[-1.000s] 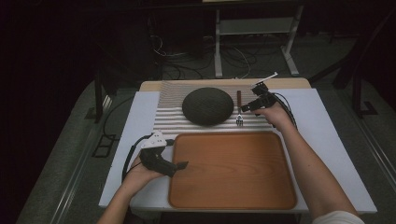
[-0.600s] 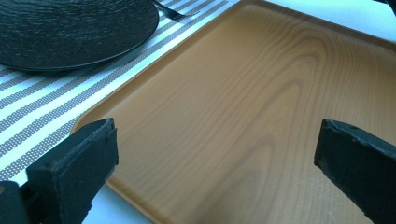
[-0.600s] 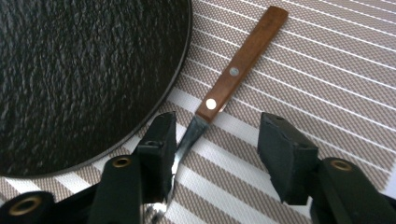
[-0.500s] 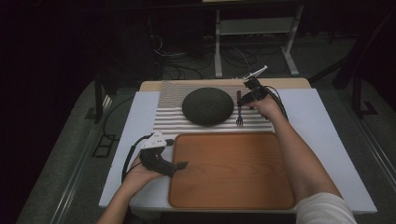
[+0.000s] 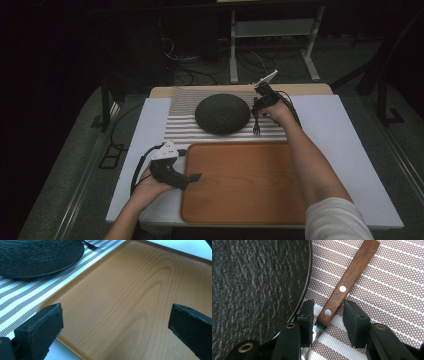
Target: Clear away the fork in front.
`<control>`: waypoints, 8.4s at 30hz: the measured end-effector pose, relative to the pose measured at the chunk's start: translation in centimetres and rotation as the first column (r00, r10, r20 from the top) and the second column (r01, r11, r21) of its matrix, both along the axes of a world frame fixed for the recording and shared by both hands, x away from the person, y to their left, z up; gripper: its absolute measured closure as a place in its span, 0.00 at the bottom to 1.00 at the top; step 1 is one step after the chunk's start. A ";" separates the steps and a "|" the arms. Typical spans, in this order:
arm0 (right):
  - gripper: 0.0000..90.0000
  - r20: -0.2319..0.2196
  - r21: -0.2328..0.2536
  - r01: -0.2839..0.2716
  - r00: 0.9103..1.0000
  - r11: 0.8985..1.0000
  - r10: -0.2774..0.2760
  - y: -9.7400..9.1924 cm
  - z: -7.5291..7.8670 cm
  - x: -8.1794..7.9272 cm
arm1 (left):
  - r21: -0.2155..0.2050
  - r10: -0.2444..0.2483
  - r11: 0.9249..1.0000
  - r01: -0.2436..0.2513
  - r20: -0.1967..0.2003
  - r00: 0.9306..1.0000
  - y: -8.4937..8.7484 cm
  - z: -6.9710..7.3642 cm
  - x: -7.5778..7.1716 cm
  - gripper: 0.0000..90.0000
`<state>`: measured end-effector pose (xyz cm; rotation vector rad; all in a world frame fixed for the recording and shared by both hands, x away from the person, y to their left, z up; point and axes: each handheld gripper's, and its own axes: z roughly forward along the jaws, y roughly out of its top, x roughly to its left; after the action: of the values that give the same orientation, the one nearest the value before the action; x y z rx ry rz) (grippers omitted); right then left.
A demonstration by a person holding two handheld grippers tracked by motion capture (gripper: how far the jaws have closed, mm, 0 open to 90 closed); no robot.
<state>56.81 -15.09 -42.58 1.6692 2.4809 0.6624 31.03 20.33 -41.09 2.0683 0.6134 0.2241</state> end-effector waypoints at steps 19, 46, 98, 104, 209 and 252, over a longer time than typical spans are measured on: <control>0.74 -0.036 -0.094 0.001 0.999 0.996 -0.004 0.9 0.1 0.5 | 0.005 -0.004 1.000 0.004 -0.002 1.000 0.0 0.0 0.0 0.00; 0.86 0.059 -0.010 -0.015 0.998 1.000 0.016 -1.7 1.2 -1.1 | 0.006 -0.001 1.000 0.001 -0.001 1.000 0.0 -0.1 0.0 0.00; 0.85 0.351 0.267 -0.314 0.912 0.911 0.212 -4.7 4.4 -20.5 | 0.027 0.008 1.000 -0.007 -0.004 1.000 -0.5 -0.4 -0.1 0.00; 0.85 0.355 0.278 -0.338 0.906 0.899 0.231 -4.6 4.1 -21.9 | 0.006 0.014 1.000 -0.014 -0.013 1.000 -0.6 -0.3 0.0 0.00; 0.09 0.532 0.191 -0.307 0.830 0.932 0.165 -10.8 -0.3 -28.9 | -0.277 -0.125 0.955 0.102 -0.064 0.990 -1.0 6.5 2.2 0.89; 0.09 0.524 0.164 -0.292 0.835 0.942 0.168 -11.6 -1.1 -28.9 | -0.137 -0.043 0.990 0.017 -0.190 0.981 -0.3 0.5 3.4 0.75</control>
<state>27.93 -26.68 -43.67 1.0539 2.2867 1.2841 34.41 20.02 -40.57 1.9797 0.6942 -0.0353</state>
